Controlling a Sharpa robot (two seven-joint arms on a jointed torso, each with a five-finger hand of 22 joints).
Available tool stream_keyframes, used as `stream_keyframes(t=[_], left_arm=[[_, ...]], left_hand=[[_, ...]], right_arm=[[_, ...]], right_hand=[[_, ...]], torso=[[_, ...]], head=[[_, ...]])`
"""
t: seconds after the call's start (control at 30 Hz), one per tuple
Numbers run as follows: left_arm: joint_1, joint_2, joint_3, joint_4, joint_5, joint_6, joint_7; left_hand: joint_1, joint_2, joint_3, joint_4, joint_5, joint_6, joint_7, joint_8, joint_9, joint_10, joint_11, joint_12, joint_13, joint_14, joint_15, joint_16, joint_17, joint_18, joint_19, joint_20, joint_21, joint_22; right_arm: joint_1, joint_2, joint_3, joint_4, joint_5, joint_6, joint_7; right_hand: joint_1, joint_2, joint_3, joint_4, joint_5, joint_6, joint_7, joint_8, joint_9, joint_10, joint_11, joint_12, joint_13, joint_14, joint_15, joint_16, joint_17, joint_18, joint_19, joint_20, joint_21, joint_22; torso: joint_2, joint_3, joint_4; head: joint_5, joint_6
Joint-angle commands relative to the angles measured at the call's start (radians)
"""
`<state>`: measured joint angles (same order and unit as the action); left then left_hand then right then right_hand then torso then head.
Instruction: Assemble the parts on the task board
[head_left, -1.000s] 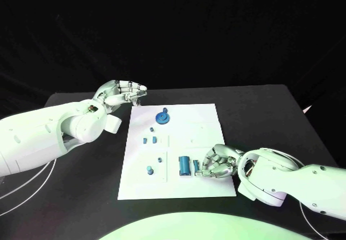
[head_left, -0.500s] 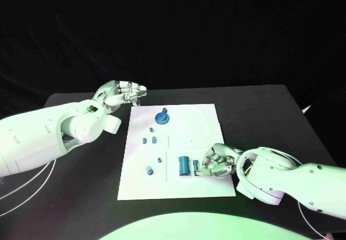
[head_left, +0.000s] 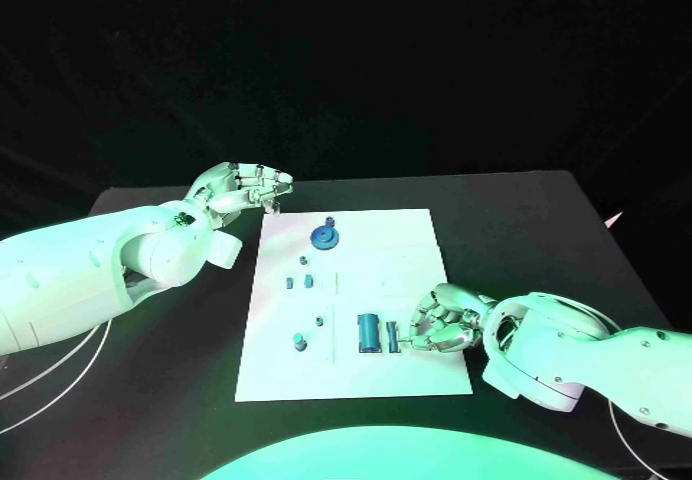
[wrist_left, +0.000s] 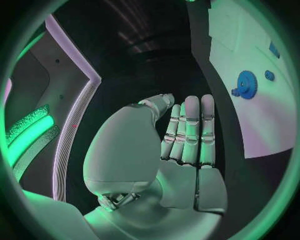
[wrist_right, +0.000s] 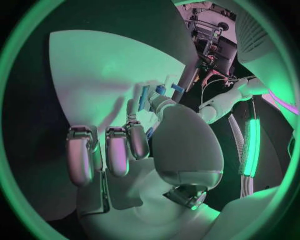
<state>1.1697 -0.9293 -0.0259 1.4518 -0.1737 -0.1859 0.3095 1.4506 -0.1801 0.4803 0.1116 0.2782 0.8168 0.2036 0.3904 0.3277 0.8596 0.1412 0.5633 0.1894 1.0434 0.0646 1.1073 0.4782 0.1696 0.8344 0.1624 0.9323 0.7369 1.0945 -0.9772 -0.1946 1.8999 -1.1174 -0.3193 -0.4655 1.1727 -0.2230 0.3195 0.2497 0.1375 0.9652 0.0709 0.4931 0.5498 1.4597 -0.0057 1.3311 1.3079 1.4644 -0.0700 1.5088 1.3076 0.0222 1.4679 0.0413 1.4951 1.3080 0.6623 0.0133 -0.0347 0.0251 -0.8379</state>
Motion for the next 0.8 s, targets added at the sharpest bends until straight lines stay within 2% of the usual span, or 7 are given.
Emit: stream_keyframes(t=[0.03, 0.2, 0.3, 0.43, 0.53, 0.67, 0.8], left_arm=[[0.0, 0.002, 0.0, 0.003, 0.006, 0.014, 0.011], [-0.003, 0.008, 0.0, 0.0, 0.02, 0.005, 0.03], [-0.004, 0.015, -0.001, -0.005, 0.026, -0.008, 0.041], [-0.005, 0.031, -0.006, -0.022, 0.042, -0.034, 0.066], [-0.007, 0.053, -0.008, -0.053, 0.077, -0.047, 0.09], [-0.013, 0.086, -0.009, -0.107, 0.142, -0.059, 0.128], [-0.024, 0.115, -0.01, -0.161, 0.182, -0.067, 0.17]], left_hand=[[-0.008, 0.004, 0.003, -0.004, -0.001, -0.007, 0.002, 0.006, -0.001, -0.006, -0.002, 0.003, -0.001, -0.009, 0.001, 0.005, 0.001, 0.013, -0.009, 0.001, -0.004, 0.001], [-0.012, 0.002, 0.001, -0.003, -0.002, -0.008, 0.002, 0.006, -0.001, -0.006, -0.001, 0.005, -0.001, -0.01, 0.001, 0.005, 0.001, 0.013, -0.01, 0.001, -0.004, 0.001], [-0.015, 0.001, 0.0, -0.001, -0.002, -0.008, 0.002, 0.007, -0.001, -0.005, -0.001, 0.007, -0.001, -0.011, 0.002, 0.005, 0.001, 0.013, -0.011, 0.002, -0.005, 0.001], [-0.023, -0.002, -0.001, 0.004, -0.001, -0.011, 0.001, 0.01, -0.001, -0.003, -0.003, 0.012, 0.0, -0.022, 0.002, -0.003, -0.004, 0.013, -0.017, 0.004, -0.013, -0.003], [-0.028, -0.004, 0.002, 0.009, -0.001, -0.014, -0.001, 0.016, -0.001, -0.001, -0.004, 0.022, -0.001, -0.049, 0.002, -0.042, -0.024, 0.013, -0.034, 0.006, -0.04, -0.017], [-0.032, -0.008, 0.015, 0.018, -0.002, -0.022, 0.004, 0.028, -0.001, -0.009, 0.001, 0.013, -0.015, -0.092, 0.011, -0.19, -0.094, 0.011, -0.069, 0.015, -0.128, -0.07], [-0.041, -0.022, 0.04, 0.036, -0.003, -0.049, 0.018, 0.027, -0.011, -0.006, 0.023, -0.072, -0.076, -0.131, 0.041, -0.421, -0.181, 0.003, -0.131, 0.051, -0.298, -0.176]], right_arm=[[0.02, -0.015, 0.002, 0.009, 0.074, 0.001, 0.074], [0.064, -0.021, 0.004, -0.042, 0.231, -0.104, 0.309], [0.083, -0.006, 0.004, -0.104, 0.353, -0.213, 0.465], [0.107, 0.035, 0.005, -0.23, 0.541, -0.285, 0.631], [0.117, 0.072, 0.006, -0.329, 0.68, -0.293, 0.7], [0.123, 0.126, 0.01, -0.453, 0.83, -0.274, 0.763], [0.125, 0.188, 0.014, -0.579, 0.912, -0.222, 0.83]], right_hand=[[0.0, -0.011, -0.02, 0.009, 0.005, -0.012, 0.008, -0.014, -0.004, -0.01, 0.009, -0.013, 0.107, 0.077, 0.009, -0.009, 0.124, -0.004, 0.065, 0.007, -0.012, 0.238], [0.058, 0.016, -0.045, 0.017, 0.036, -0.069, 0.034, -0.058, -0.018, -0.083, 0.032, -0.133, 0.034, 0.051, 0.029, -0.067, 0.03, 0.031, -0.011, 0.024, -0.183, 0.19], [0.14, 0.038, -0.015, -0.013, 0.101, -0.057, 0.03, -0.045, -0.009, -0.154, 0.027, -0.253, -0.045, 0.037, 0.025, -0.107, -0.028, 0.043, -0.038, 0.025, -0.25, 0.169], [0.17, 0.029, 0.007, -0.011, 0.098, -0.111, 0.05, -0.038, 0.005, -0.36, 0.046, -0.586, -0.289, -0.059, 0.041, -0.309, -0.284, 0.097, -0.18, 0.037, -0.576, 0.063], [0.186, 0.021, 0.032, 0.0, 0.092, -0.173, 0.078, -0.049, -0.003, -0.425, 0.072, -0.683, -0.403, -0.186, 0.065, -0.596, -0.578, 0.156, -0.354, 0.06, -1.001, -0.114], [0.217, 0.017, 0.114, 0.003, 0.064, -0.202, 0.107, -0.074, -0.035, -0.455, 0.102, -0.858, -0.615, -0.259, 0.094, -0.843, -0.686, 0.159, -0.4, 0.089, -1.173, -0.263], [0.199, -0.003, 0.168, 0.0, 0.051, -0.202, 0.135, -0.131, -0.096, -0.46, 0.143, -1.03, -0.86, -0.409, 0.154, -1.106, -0.795, 0.153, -0.502, 0.145, -1.351, -0.437]], torso=[[-0.002, -0.0013, -0.0009], [-0.007, -0.0067, -0.0036], [-0.015, -0.0147, -0.0035], [-0.021, -0.021, -0.0063], [-0.028, -0.0212, -0.0039], [-0.039, -0.0195, -0.003], [-0.05, -0.0158, -0.0045]], head=[[-0.002, 0.005], [-0.009, 0.026], [-0.016, 0.047], [-0.025, 0.087], [-0.027, 0.117], [-0.02, 0.147], [-0.012, 0.17]])
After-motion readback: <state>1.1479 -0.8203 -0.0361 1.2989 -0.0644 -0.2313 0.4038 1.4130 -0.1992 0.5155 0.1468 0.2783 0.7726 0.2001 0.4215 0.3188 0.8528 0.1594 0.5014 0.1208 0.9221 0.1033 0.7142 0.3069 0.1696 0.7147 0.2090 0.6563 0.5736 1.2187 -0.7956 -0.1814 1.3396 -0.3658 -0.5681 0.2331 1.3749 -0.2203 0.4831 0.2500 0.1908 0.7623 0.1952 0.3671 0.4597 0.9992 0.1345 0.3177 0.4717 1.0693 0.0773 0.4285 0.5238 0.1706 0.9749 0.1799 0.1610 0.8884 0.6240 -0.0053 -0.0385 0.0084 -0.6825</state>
